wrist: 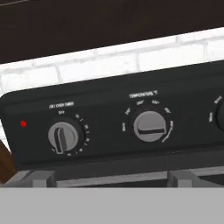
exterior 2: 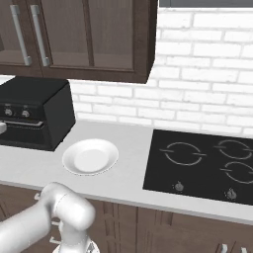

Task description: Pick up the kebab skewer and baguette bread, and place them inside the toaster oven. Close the toaster oven door and start by setting the timer.

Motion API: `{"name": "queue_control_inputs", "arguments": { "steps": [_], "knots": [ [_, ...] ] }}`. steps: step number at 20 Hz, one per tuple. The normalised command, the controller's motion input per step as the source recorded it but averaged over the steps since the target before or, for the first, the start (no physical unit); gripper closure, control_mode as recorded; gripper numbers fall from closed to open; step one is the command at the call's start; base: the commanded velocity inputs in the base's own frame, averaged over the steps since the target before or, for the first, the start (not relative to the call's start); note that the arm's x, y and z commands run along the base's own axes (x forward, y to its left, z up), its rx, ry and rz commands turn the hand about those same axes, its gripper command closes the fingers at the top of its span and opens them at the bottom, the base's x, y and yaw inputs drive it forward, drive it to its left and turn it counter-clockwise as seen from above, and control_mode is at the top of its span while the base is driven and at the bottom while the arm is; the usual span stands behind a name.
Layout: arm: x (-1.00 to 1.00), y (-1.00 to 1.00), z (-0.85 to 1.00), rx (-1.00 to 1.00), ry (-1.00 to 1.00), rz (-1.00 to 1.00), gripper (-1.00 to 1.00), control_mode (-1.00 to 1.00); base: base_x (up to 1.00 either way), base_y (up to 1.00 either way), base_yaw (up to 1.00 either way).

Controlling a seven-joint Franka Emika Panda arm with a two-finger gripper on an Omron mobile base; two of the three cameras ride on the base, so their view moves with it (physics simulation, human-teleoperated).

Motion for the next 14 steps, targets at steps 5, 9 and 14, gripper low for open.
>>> {"name": "queue_control_inputs", "arguments": {
  "steps": [5, 9, 14],
  "knots": [
    [0.02, 0.26, 0.22, 0.0, 0.0, 0.01, -1.0, -1.0, 0.0, 0.0, 0.0],
    [0.04, 0.23, 0.0, 0.0, 0.0, 0.1, -1.0, -1.0, 0.0, 0.0, 0.0],
    [0.12, 0.13, 0.0, 0.0, 0.0, 0.05, -1.0, -1.0, 0.0, 0.0, 0.0]
  ]
}}
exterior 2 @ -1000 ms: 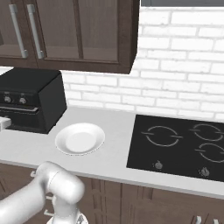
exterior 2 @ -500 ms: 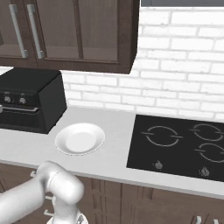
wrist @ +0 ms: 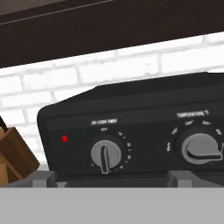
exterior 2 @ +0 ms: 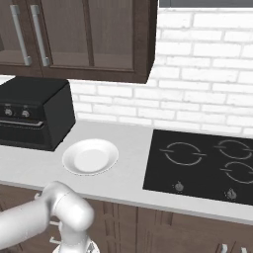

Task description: Pick up the kebab skewer and baguette bread, and place them inside the toaster oven. Close the toaster oven door and start by setting the timer.

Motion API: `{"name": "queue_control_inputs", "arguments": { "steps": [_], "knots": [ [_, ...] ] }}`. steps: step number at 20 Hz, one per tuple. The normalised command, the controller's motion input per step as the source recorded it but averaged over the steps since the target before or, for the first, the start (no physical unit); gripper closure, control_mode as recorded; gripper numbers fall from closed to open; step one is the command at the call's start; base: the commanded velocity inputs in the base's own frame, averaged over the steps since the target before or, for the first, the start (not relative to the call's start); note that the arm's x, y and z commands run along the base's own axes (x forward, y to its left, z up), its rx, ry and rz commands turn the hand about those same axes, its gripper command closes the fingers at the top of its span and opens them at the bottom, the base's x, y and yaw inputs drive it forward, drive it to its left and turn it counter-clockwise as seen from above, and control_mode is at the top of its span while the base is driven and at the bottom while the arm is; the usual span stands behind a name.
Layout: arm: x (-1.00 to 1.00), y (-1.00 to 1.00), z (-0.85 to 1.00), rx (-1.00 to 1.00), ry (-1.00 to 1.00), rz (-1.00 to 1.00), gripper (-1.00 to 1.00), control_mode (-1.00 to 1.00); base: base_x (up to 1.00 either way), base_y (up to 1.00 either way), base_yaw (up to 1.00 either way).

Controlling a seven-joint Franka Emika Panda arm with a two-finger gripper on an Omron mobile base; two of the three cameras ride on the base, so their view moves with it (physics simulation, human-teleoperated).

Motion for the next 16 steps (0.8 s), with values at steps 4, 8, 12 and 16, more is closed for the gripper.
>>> {"name": "queue_control_inputs", "arguments": {
  "steps": [4, 8, 12, 16],
  "knots": [
    [0.32, 0.0, 0.0, 0.0, 0.0, 0.0, -1.0, -1.0, 0.0, 0.0, 0.0],
    [0.27, 0.02, 0.0, 0.0, 0.0, 0.0, -1.0, -1.0, 0.0, 0.0, 0.0],
    [0.01, 0.13, 0.0, 0.0, 0.0, 0.0, -1.0, -1.0, 0.0, 0.0, 0.0],
    [0.0, 0.08, 0.0, 0.0, 0.0, 0.0, -1.0, -1.0, 0.0, 0.0, 0.0]
  ]
}}
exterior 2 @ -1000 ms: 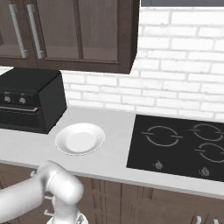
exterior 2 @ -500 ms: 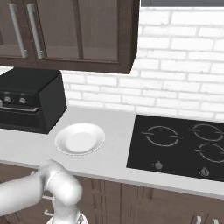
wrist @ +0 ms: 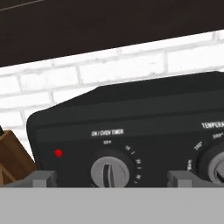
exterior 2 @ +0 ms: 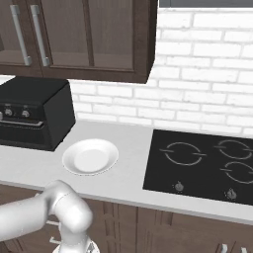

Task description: Pick up the kebab skewer and baguette bread, and place them inside the toaster oven. Close the toaster oven door and start by setting the timer.

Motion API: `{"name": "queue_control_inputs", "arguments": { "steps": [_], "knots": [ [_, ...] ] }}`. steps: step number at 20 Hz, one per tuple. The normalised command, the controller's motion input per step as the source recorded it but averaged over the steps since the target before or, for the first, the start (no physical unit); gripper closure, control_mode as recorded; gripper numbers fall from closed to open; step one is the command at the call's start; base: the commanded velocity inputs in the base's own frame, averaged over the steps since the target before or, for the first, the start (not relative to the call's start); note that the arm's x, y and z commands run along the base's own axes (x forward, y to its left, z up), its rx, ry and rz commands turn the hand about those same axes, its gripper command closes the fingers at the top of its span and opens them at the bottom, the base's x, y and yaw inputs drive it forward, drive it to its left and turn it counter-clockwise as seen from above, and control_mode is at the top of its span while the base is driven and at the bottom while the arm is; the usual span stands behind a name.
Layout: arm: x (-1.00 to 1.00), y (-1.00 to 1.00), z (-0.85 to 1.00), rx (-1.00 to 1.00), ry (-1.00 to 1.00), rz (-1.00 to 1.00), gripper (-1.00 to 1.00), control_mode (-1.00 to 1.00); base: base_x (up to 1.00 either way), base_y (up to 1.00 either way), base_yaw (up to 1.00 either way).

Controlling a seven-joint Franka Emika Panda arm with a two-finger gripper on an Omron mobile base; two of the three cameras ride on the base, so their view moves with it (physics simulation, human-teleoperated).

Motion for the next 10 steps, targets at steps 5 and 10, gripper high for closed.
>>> {"name": "queue_control_inputs", "arguments": {
  "steps": [5, 10],
  "knots": [
    [0.06, 0.05, 0.0, 0.0, 0.0, 0.0, -1.0, -1.0, 0.0, 0.0, 0.0],
    [0.14, 0.09, -0.08, 0.0, 0.0, 0.0, -1.0, -1.0, 0.0, 0.0, 0.0]
  ]
}}
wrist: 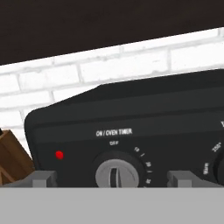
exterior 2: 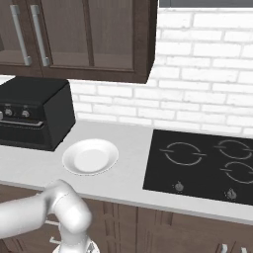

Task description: Pick up the kebab skewer and baguette bread, and place them inside the toaster oven. Close the toaster oven door and start by setting the timer.

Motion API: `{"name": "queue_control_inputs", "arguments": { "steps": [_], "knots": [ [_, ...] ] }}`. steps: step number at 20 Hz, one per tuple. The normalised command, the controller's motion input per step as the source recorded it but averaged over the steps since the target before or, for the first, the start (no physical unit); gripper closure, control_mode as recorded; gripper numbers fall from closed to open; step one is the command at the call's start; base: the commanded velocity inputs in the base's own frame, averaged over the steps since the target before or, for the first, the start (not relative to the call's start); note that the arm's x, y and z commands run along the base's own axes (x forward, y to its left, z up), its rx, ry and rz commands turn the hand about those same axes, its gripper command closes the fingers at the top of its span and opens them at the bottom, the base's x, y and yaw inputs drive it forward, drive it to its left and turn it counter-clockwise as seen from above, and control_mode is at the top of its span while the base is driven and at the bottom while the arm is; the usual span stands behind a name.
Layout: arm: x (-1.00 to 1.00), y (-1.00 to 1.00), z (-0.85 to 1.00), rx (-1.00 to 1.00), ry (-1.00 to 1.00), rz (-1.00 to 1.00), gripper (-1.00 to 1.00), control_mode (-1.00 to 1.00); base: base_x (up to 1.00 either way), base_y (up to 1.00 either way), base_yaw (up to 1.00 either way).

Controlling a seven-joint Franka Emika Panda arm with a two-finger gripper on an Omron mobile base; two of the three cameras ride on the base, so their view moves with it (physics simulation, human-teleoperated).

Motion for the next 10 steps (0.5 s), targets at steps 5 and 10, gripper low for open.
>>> {"name": "queue_control_inputs", "arguments": {
  "steps": [5, 10],
  "knots": [
    [0.07, 0.02, -0.04, 0.0, 0.0, 0.0, -1.0, -1.0, 0.0, 0.0, 0.0],
    [0.11, 0.0, 0.0, 0.0, 0.0, 0.0, -1.0, -1.0, 0.0, 0.0, 0.0]
  ]
}}
